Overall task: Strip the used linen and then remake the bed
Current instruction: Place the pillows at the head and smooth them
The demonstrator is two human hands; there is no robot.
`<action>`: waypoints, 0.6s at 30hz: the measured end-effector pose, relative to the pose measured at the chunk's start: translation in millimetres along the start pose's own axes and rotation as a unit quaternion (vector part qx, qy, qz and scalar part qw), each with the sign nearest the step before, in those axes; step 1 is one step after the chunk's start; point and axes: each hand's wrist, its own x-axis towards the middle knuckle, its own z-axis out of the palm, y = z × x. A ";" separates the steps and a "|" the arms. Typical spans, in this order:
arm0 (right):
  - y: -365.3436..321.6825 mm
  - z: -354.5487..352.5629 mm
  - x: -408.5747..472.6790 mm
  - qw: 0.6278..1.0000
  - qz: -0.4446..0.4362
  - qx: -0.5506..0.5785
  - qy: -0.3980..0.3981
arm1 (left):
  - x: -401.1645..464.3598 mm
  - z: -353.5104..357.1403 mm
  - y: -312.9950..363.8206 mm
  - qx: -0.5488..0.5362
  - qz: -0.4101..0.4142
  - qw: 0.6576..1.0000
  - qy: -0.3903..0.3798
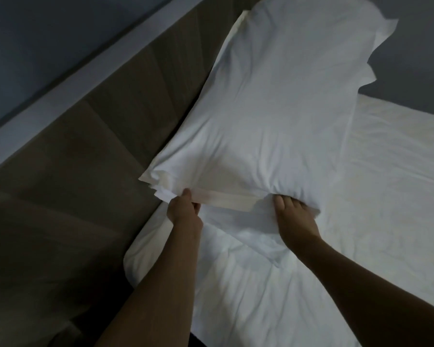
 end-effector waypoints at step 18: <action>-3.5 -19.4 -0.6 0.970 -0.070 0.010 0.234 | -50.7 -19.6 -5.6 0.131 0.003 0.980 -0.149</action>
